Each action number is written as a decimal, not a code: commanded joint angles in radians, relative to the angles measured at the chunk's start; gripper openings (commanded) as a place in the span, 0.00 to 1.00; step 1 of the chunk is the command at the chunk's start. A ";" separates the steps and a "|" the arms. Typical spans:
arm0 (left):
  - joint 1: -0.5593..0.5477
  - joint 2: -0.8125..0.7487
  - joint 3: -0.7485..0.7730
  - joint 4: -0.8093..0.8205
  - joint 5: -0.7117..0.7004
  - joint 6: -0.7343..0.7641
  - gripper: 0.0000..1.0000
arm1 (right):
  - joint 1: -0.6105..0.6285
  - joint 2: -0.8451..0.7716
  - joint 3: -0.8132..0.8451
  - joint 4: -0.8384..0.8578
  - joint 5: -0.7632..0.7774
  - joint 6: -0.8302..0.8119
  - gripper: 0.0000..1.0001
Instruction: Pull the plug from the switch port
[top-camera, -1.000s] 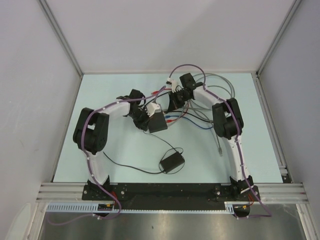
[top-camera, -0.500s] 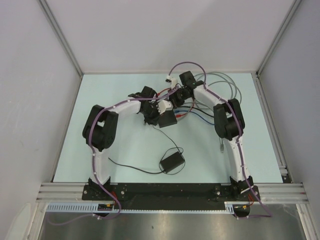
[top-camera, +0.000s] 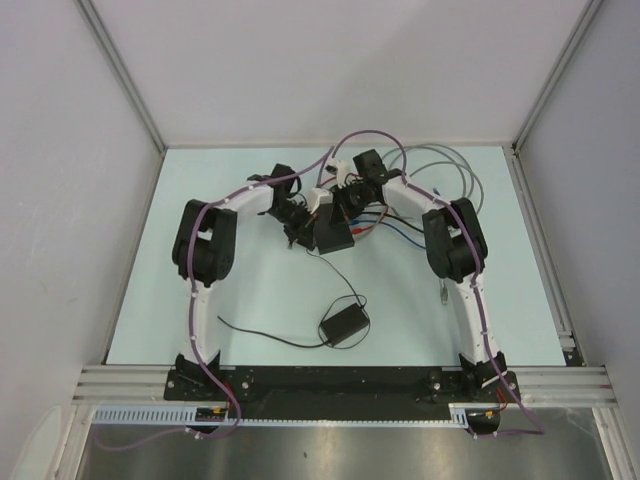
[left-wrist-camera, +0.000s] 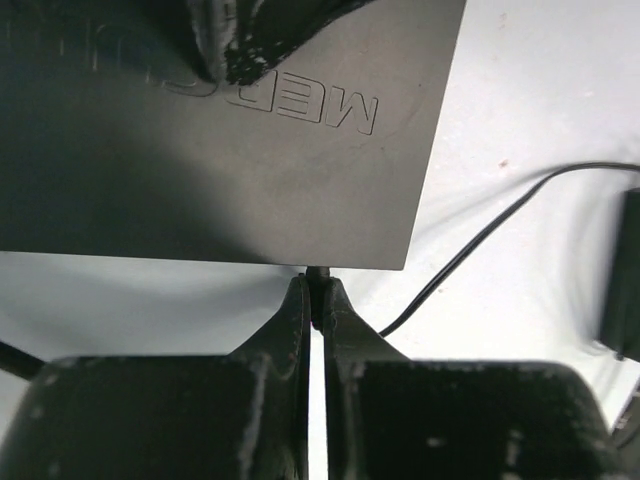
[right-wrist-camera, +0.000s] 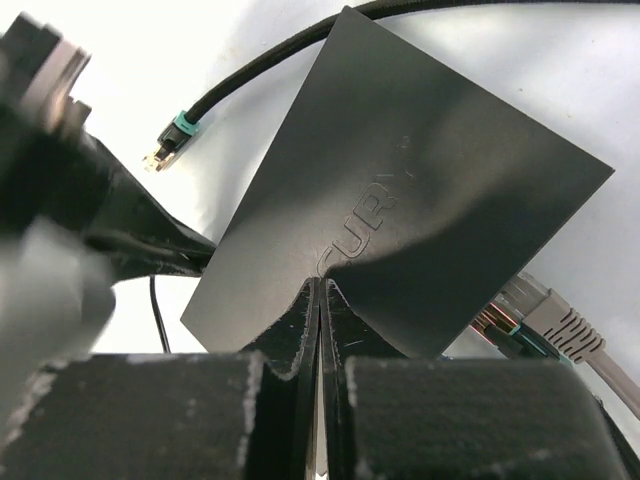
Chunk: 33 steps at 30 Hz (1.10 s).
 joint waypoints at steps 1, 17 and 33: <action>0.051 -0.007 0.008 -0.077 0.152 -0.047 0.00 | 0.009 0.055 -0.085 -0.092 0.155 -0.072 0.00; -0.137 -0.352 -0.498 0.506 -0.706 -0.056 0.00 | 0.050 0.052 -0.125 -0.090 0.257 -0.094 0.00; -0.047 -0.392 -0.577 0.415 -0.409 0.021 0.00 | 0.081 0.046 -0.142 -0.096 0.298 -0.108 0.00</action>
